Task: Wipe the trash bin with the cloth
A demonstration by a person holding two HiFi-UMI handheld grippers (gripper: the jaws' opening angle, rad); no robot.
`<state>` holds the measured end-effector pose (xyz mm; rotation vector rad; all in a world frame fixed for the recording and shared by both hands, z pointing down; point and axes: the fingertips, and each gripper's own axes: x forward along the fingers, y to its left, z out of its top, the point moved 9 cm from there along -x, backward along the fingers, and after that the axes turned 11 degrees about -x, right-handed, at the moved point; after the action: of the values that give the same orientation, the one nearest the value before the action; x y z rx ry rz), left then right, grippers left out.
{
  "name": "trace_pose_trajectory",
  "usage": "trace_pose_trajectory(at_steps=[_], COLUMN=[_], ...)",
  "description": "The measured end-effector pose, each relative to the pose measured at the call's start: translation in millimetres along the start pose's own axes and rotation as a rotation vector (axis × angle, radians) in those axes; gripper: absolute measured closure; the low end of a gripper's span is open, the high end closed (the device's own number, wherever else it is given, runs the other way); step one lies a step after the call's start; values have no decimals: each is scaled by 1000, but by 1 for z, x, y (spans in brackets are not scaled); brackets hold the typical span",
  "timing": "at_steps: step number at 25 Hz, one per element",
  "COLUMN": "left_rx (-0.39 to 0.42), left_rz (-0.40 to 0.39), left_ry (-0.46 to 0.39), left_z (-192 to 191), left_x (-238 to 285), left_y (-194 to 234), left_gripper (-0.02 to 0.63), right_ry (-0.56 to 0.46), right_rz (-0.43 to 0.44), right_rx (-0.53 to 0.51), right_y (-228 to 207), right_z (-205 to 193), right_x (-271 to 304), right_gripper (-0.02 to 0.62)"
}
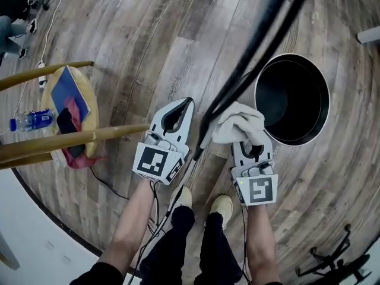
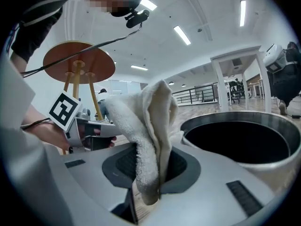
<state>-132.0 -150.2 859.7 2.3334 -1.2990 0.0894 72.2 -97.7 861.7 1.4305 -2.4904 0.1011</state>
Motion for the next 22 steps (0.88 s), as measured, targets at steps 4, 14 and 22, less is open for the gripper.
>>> trace_pose_trajectory(at_steps=[4, 14, 22], left_rx=[-9, -51, -56], left_rz=[-2, 25, 25], left_ry=[13, -4, 13], left_z=[-22, -75, -112], left_x=[7, 25, 37], left_y=[7, 38, 50], left_gripper=[611, 611, 611], right_ry=[37, 88, 151], right_rz=[-22, -21, -24], right_rx=[60, 66, 90], right_y=[1, 3, 4], right_z=[-34, -114, -168], right_x=[4, 28, 40], right_gripper=[501, 500, 500])
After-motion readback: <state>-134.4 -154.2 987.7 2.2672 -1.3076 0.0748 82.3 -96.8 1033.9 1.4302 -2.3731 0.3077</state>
